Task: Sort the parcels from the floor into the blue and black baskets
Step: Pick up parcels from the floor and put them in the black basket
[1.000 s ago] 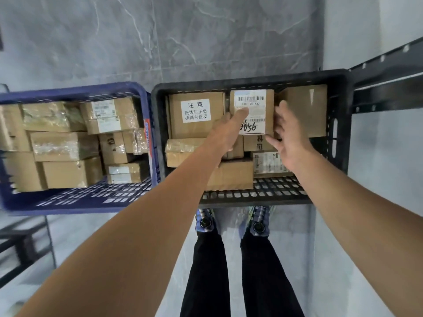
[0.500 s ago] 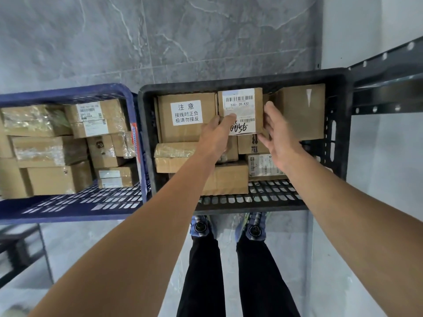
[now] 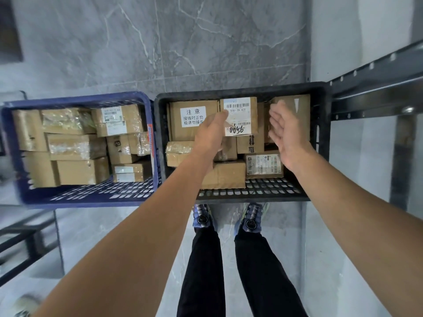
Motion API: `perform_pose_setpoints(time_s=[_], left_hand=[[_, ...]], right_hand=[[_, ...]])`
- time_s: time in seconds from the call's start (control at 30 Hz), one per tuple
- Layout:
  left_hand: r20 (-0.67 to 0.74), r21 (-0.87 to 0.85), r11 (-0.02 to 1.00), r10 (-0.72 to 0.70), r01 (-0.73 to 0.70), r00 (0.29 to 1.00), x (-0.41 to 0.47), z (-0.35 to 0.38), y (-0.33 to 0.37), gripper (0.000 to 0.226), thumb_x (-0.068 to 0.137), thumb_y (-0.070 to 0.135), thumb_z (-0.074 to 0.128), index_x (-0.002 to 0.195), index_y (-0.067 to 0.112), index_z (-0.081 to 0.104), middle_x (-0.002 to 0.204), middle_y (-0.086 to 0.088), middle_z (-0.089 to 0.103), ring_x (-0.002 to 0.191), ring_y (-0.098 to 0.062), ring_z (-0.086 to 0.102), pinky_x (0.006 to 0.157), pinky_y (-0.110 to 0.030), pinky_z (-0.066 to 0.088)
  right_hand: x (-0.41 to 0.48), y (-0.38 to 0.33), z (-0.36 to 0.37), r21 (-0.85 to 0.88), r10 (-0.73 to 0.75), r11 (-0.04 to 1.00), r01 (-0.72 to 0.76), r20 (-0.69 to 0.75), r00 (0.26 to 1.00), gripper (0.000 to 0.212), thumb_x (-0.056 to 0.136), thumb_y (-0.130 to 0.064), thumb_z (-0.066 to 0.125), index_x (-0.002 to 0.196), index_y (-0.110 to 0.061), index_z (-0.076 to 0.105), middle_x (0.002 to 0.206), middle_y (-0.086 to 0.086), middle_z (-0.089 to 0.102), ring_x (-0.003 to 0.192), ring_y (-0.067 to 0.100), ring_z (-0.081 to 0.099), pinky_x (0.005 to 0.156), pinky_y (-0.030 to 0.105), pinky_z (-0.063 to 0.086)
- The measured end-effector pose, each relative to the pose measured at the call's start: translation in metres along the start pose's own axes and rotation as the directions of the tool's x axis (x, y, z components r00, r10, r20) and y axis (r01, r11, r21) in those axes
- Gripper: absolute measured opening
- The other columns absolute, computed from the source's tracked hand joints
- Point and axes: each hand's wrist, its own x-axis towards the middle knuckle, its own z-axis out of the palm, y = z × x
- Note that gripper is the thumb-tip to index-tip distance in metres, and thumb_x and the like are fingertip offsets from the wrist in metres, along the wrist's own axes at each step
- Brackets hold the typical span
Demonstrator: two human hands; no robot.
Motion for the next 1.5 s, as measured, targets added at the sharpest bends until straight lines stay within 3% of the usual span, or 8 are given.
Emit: perform_pose_setpoints(time_s=[0.13, 0.43, 0.6, 0.77, 1.1, 1.23, 1.4, 1.5], left_hand=[[0.033, -0.021, 0.995, 0.096, -0.095, 0.995, -0.067, -0.012, 0.035, 0.060, 0.104, 0.057, 0.047, 0.154, 0.023, 0.046, 0.146, 0.004, 0.054, 0.128, -0.018, 0.055, 0.100, -0.039, 0.046], [0.039, -0.100, 0.943, 0.323, -0.318, 0.946, -0.238, -0.045, 0.116, 0.055, 0.104, 0.058, 0.048, 0.146, 0.023, 0.053, 0.143, 0.002, 0.057, 0.125, -0.014, 0.057, 0.085, -0.031, 0.048], [0.125, -0.097, 0.893, 0.448, -0.439, 0.885, -0.325, -0.063, 0.146, 0.058, 0.104, 0.058, 0.048, 0.150, 0.022, 0.051, 0.148, 0.004, 0.054, 0.133, -0.016, 0.052, 0.100, -0.036, 0.045], [0.237, -0.067, 0.817, 0.571, -0.573, 0.786, -0.398, -0.085, 0.168, 0.051, 0.102, 0.057, 0.053, 0.144, 0.027, 0.056, 0.152, 0.003, 0.052, 0.138, -0.016, 0.050, 0.116, -0.046, 0.043], [0.511, -0.047, 0.603, 0.700, -0.796, 0.500, -0.535, -0.129, 0.178, 0.033, 0.105, 0.051, 0.049, 0.128, 0.030, 0.061, 0.130, 0.006, 0.061, 0.121, -0.008, 0.057, 0.086, -0.027, 0.046], [0.607, -0.050, 0.563, 0.673, -0.825, 0.423, -0.572, -0.131, 0.168, 0.024, 0.106, 0.049, 0.049, 0.120, 0.034, 0.062, 0.127, 0.009, 0.062, 0.118, -0.009, 0.059, 0.096, -0.038, 0.051], [0.752, -0.053, 0.517, 0.584, -0.854, 0.307, -0.629, -0.119, 0.137, 0.073, 0.087, 0.074, 0.057, 0.140, 0.024, 0.060, 0.134, 0.002, 0.063, 0.124, -0.016, 0.059, 0.108, -0.048, 0.049], [0.807, -0.071, 0.481, 0.542, -0.874, 0.233, -0.659, -0.104, 0.110, 0.067, 0.097, 0.067, 0.054, 0.146, 0.021, 0.056, 0.141, 0.002, 0.060, 0.128, -0.017, 0.056, 0.111, -0.050, 0.047]], right_hand=[[-0.052, -0.039, -0.001, 0.041, -0.069, 0.997, 0.068, 0.022, 0.997, 0.063, 0.108, -0.055, 0.043, 0.160, -0.020, 0.042, 0.164, -0.004, 0.043, 0.150, 0.012, 0.040, 0.124, 0.038, 0.030], [-0.209, -0.151, 0.003, 0.125, -0.252, 0.960, 0.250, 0.002, 0.968, 0.057, 0.111, -0.049, 0.037, 0.158, -0.018, 0.044, 0.163, -0.004, 0.045, 0.149, 0.011, 0.041, 0.123, 0.037, 0.031], [-0.301, -0.201, -0.001, 0.139, -0.383, 0.911, 0.389, -0.070, 0.921, 0.061, 0.109, -0.053, 0.040, 0.159, -0.019, 0.043, 0.161, -0.005, 0.046, 0.146, 0.010, 0.043, 0.123, 0.038, 0.033], [-0.387, -0.239, -0.001, 0.182, -0.495, 0.826, 0.534, -0.219, 0.841, 0.052, 0.109, -0.048, 0.043, 0.152, -0.020, 0.052, 0.154, -0.007, 0.053, 0.142, 0.009, 0.048, 0.116, 0.033, 0.038], [-0.560, -0.236, 0.022, 0.199, -0.560, 0.675, 0.710, -0.489, 0.669, 0.052, 0.109, -0.051, 0.044, 0.150, -0.021, 0.056, 0.151, -0.008, 0.056, 0.140, 0.009, 0.051, 0.114, 0.030, 0.040], [-0.623, -0.219, 0.024, 0.177, -0.535, 0.627, 0.759, -0.611, 0.584, 0.036, 0.110, -0.046, 0.045, 0.133, -0.026, 0.065, 0.139, -0.010, 0.064, 0.133, 0.007, 0.055, 0.117, 0.035, 0.041], [-0.695, -0.183, 0.011, 0.142, -0.468, 0.580, 0.802, -0.748, 0.471, 0.042, 0.110, -0.047, 0.044, 0.141, -0.023, 0.059, 0.148, -0.005, 0.059, 0.138, 0.012, 0.054, 0.117, 0.038, 0.042], [-0.739, -0.151, 0.002, 0.135, -0.436, 0.554, 0.822, -0.794, 0.424, 0.051, 0.110, -0.050, 0.043, 0.149, -0.018, 0.054, 0.152, -0.007, 0.056, 0.139, 0.011, 0.053, 0.120, 0.042, 0.040]])
